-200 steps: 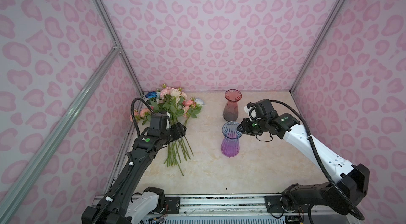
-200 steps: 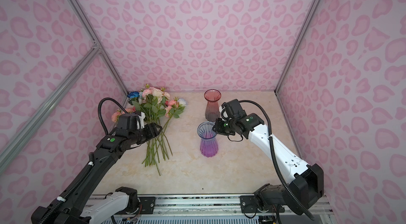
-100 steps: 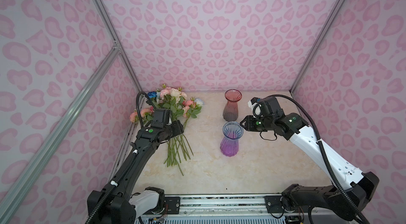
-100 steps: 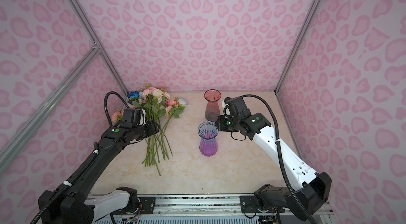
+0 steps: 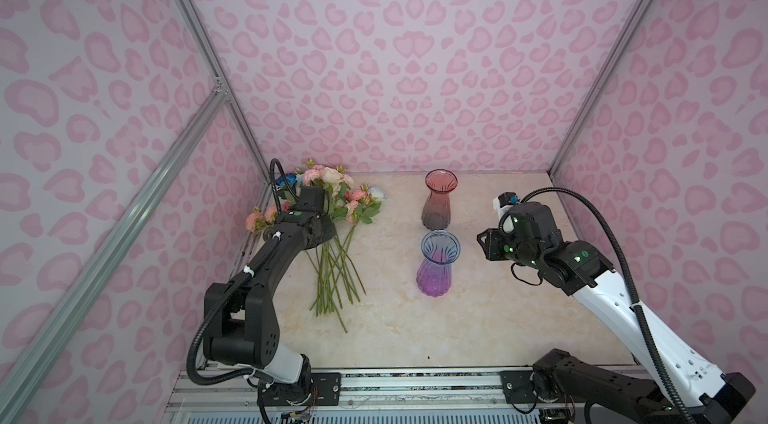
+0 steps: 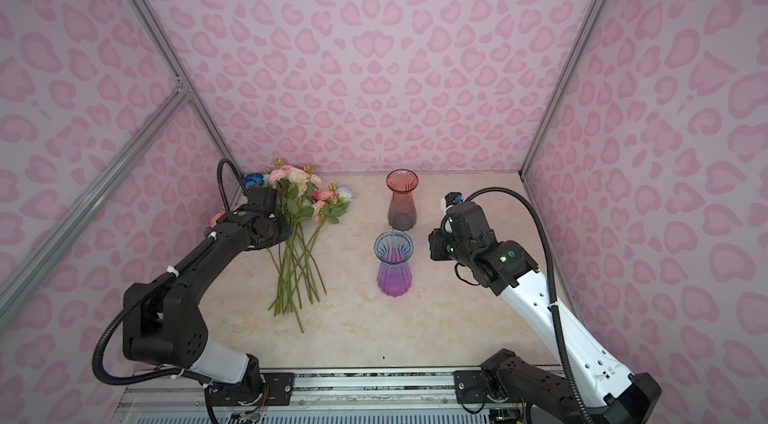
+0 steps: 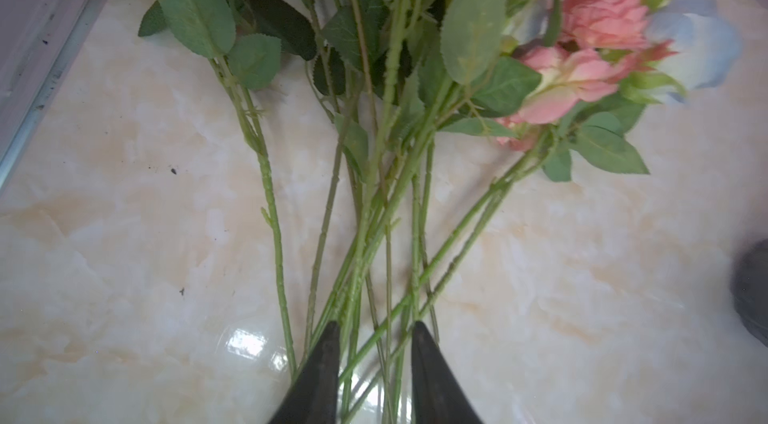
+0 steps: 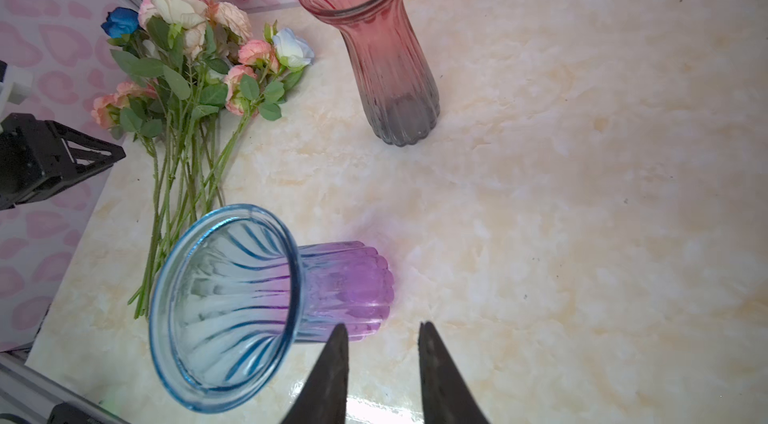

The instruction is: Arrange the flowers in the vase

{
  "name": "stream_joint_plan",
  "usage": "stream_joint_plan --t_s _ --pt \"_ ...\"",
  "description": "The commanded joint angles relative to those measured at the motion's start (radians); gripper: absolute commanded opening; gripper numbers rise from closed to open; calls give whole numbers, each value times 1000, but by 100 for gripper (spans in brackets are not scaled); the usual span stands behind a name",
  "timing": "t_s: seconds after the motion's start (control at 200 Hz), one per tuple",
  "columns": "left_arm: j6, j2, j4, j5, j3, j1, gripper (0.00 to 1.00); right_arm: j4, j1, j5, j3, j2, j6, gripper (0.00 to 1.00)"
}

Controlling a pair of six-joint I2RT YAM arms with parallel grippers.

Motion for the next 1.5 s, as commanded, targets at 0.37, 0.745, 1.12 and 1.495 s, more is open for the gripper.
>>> stream_joint_plan --t_s 0.37,0.745,1.12,1.495 --pt "91 217 93 -2 69 42 26 194 -101 -47 -176 -31 10 41" --pt "111 313 130 30 109 60 25 225 -101 -66 -199 -27 2 41" --pt "97 190 44 62 128 65 9 229 -102 -82 -192 -21 5 41" --pt "143 -23 -27 174 115 62 12 246 -103 -98 -204 -43 15 41"
